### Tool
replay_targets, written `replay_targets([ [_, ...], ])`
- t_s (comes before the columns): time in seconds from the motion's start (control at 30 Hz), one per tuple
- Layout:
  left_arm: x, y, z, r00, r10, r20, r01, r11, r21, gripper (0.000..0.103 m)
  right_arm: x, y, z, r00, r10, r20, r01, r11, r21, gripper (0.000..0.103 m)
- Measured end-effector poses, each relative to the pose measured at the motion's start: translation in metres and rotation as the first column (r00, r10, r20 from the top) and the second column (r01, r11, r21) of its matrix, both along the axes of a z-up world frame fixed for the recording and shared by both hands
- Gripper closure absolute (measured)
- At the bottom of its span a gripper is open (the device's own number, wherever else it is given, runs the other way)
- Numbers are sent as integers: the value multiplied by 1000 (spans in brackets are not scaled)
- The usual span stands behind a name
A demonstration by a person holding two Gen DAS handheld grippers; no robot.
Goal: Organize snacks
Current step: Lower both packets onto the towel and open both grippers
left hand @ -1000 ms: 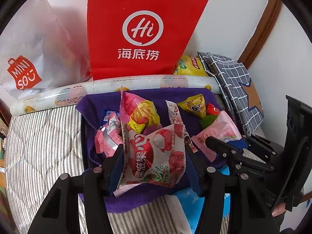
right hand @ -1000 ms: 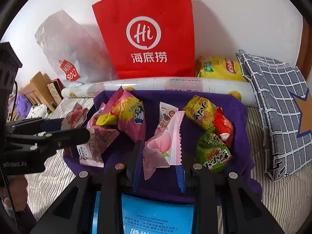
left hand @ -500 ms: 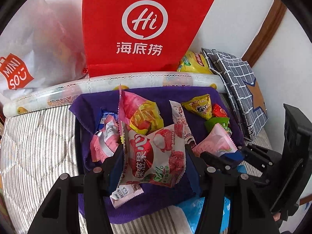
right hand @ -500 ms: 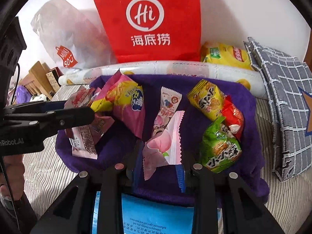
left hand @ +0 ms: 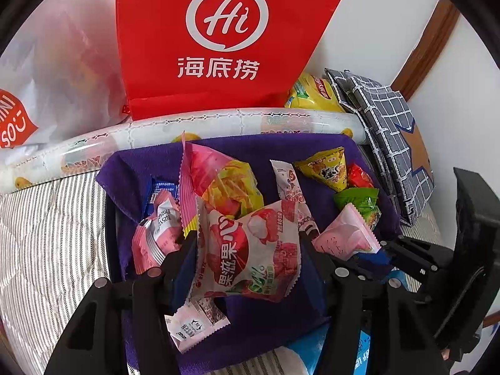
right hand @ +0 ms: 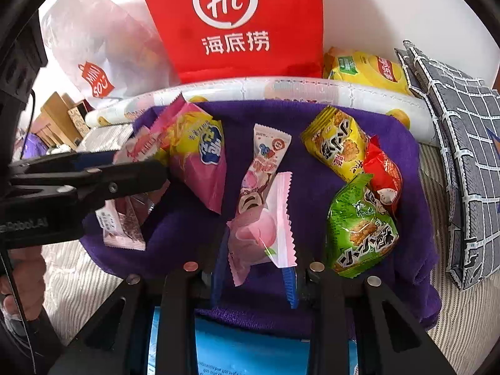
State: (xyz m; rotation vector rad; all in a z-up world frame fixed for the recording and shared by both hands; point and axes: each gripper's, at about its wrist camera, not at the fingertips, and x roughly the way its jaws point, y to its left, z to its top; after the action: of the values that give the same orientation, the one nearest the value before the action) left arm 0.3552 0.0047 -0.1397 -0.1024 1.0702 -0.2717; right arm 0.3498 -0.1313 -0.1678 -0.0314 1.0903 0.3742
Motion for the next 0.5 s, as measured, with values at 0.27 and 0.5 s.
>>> replay_targets([
  [0.27, 1, -1, -2, 1000, -3, 12, 3, 1000, 3, 42, 2, -1, -2, 1000, -6, -5, 6, 1000, 6, 71],
  [0.5, 1, 1, -3, 1000, -1, 16, 1, 1000, -8, 40, 0, -9, 2, 999, -36, 11, 36, 999, 27, 64],
])
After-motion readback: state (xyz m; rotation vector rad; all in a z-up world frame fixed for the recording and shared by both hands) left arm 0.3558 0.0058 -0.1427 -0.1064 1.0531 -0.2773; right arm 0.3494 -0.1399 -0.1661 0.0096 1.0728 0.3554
